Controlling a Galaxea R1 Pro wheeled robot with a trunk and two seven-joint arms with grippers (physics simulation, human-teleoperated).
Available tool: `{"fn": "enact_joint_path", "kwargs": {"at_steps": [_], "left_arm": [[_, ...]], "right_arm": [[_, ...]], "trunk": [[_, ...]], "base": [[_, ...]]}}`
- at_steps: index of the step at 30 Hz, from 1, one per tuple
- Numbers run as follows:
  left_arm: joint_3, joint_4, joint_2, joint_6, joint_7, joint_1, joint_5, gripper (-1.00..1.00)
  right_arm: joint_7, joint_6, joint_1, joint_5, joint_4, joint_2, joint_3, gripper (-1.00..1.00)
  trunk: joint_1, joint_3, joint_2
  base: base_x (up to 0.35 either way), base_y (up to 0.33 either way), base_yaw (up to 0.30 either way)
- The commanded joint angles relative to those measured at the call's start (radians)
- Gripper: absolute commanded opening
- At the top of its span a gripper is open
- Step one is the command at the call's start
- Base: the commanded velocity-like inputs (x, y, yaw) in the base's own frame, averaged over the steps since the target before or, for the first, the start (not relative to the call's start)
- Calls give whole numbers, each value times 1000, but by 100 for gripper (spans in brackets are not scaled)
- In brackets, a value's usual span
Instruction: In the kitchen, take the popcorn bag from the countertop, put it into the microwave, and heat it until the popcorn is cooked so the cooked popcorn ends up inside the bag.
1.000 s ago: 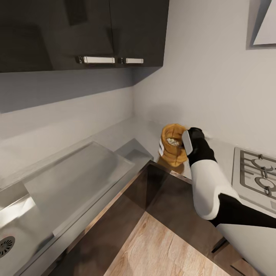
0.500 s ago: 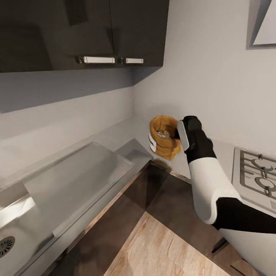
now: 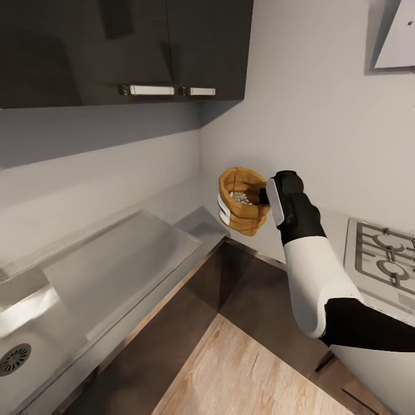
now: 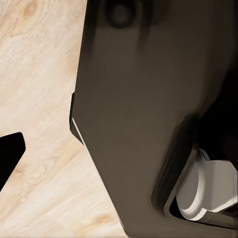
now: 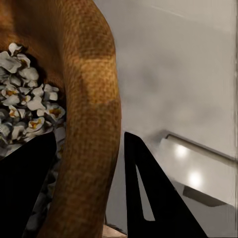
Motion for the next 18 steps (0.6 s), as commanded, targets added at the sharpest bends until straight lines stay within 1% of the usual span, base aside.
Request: {"fn": "enact_joint_path", "kwargs": {"at_steps": [1,3,7,14,18], "left_arm": [[1,0,-5,-4,2,0,6,100],[0,1,-9,-4,2,0,6,100],[-1,1,-11,-4,2,0,6,100],[0,1,-11,-5,4,0,6,100],[0,1,-11,-5,5,0,7,100]], "right_arm": [[-1,4,-1,1,-1,1,-3,-100],[1,4,-1,1,-1,1,-4,-100],[12,4,-1,1,-1,1,-5,-100],[12,4,-1,2,1,1,-7,-100],[9,4,-1,1,27,1,-12,-100]], "trunk": [[-1,-1,-1],[-1,-1,-1],[-1,-1,-1],[-1,-1,-1],[-1,-1,-1]], "base": [[-333,0,0],[-340,0,0],[-344,26,0],[-345,88,0],[-345,93,0]]}}
